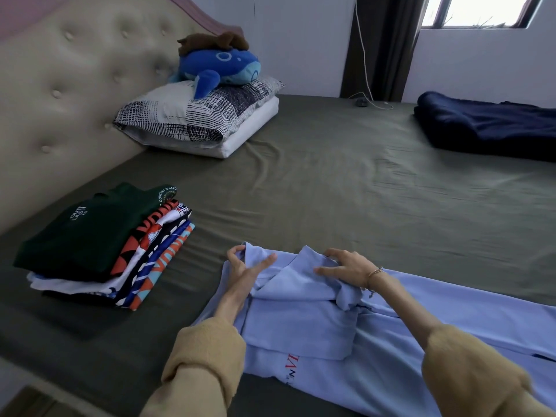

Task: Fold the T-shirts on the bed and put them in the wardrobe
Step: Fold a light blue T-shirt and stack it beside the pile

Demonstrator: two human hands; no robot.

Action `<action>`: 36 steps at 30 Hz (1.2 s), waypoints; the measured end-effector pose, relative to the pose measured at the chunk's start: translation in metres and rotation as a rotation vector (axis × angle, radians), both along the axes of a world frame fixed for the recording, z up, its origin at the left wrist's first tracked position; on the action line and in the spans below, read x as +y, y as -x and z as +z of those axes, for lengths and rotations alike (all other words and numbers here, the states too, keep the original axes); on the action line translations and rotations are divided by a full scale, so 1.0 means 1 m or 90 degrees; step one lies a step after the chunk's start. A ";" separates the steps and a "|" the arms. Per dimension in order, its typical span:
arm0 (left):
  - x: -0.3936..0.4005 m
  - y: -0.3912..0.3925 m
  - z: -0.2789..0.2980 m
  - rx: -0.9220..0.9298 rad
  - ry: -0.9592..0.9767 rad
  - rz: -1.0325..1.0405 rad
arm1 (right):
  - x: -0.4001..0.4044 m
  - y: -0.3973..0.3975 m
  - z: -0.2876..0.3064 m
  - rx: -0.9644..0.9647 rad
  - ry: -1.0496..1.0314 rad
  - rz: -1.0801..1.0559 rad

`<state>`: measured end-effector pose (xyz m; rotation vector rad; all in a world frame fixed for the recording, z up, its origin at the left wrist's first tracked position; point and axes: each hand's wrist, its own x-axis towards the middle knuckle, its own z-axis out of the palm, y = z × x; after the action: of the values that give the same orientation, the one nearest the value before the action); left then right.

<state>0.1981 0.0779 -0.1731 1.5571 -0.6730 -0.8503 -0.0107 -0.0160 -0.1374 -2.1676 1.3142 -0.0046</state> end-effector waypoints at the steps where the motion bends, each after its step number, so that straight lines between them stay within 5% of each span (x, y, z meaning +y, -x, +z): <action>1: 0.001 -0.001 -0.001 -0.023 -0.007 -0.027 | 0.000 0.002 0.001 0.002 -0.016 -0.009; 14: 0.012 -0.009 0.001 -0.157 -0.099 -0.250 | 0.002 0.015 0.001 -0.067 -0.029 0.007; 20: 0.011 -0.007 0.006 -0.217 -0.096 -0.279 | 0.000 0.030 0.020 0.134 -0.209 -0.019; 25: 0.010 -0.004 0.015 -0.310 -0.110 -0.285 | 0.002 0.053 0.019 -0.093 -0.312 -0.065; 36: 0.008 0.004 0.023 -0.397 -0.177 -0.291 | 0.015 0.075 0.033 -0.132 -0.348 -0.031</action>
<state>0.1936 0.0859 -0.1497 1.9791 -1.4501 -0.8062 -0.0856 -0.0014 -0.1047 -1.6260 1.0945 0.0967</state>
